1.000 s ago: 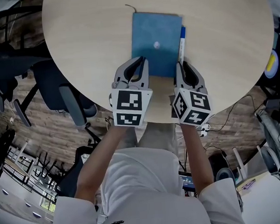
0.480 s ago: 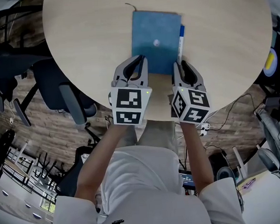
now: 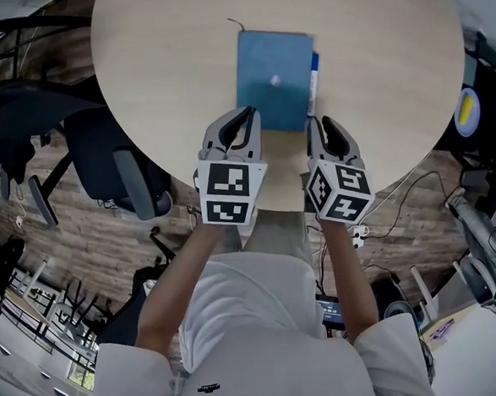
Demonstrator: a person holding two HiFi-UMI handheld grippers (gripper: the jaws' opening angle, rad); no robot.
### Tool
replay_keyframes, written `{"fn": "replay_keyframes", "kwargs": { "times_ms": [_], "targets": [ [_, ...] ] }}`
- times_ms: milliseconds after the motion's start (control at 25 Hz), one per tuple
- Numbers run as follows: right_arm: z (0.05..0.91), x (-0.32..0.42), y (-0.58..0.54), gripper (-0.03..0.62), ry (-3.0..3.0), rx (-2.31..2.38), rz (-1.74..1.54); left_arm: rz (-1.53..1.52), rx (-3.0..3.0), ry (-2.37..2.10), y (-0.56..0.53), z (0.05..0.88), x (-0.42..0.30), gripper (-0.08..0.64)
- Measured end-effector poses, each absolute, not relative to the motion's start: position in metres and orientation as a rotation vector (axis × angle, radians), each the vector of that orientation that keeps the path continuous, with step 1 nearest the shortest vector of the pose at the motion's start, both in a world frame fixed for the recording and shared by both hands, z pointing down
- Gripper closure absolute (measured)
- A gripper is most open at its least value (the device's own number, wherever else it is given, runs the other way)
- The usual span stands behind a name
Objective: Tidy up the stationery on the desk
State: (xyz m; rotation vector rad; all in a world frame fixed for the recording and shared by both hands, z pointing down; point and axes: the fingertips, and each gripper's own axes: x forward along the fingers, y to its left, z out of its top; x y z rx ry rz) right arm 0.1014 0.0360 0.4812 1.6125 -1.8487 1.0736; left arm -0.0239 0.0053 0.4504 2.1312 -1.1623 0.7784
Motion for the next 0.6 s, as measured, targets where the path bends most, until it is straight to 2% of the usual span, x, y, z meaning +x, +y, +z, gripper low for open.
{"fn": "replay_keyframes", "kwargs": {
  "times_ms": [480,600],
  "targets": [
    [0.403,0.087,0.055,0.494,-1.946,1.639,1.020,0.701,2.189,-1.158,0.029,0.376,-0.033,0.529],
    [0.377,0.080,0.058,0.531,-1.987,1.626,0.979,0.667,2.196,-1.147,0.041,0.356,-0.034,0.529]
  ]
}}
